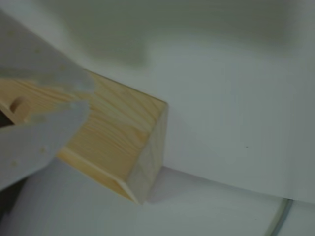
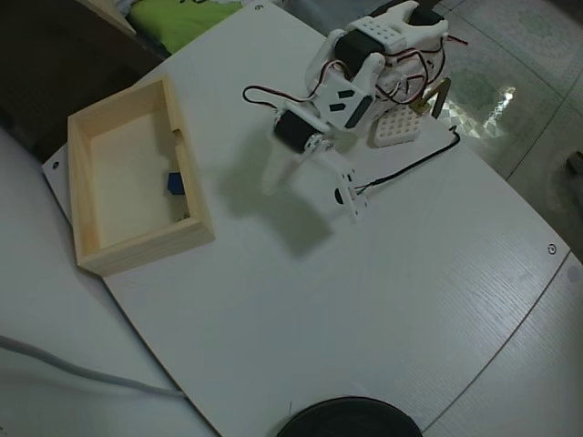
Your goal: Pick up the small blue cube and put it into the box
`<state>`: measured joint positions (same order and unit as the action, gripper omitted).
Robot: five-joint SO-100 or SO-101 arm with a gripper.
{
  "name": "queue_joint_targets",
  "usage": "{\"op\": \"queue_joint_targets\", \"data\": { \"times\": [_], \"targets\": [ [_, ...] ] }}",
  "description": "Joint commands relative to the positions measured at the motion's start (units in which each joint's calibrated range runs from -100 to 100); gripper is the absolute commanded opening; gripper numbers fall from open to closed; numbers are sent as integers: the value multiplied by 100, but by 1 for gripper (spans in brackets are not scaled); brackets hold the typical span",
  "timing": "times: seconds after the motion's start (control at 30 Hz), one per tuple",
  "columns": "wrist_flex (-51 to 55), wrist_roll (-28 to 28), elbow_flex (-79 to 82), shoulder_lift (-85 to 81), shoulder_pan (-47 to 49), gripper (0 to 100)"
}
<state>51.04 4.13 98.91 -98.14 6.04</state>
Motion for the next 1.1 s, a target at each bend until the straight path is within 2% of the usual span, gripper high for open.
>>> {"op": "queue_joint_targets", "data": {
  "times": [0.0, 0.23, 1.07],
  "targets": [
    [10, -26, 90, -51, -99, 1],
    [10, -197, 90, -51, -180, 1],
    [10, -187, 90, -51, -158, 1]
  ]
}}
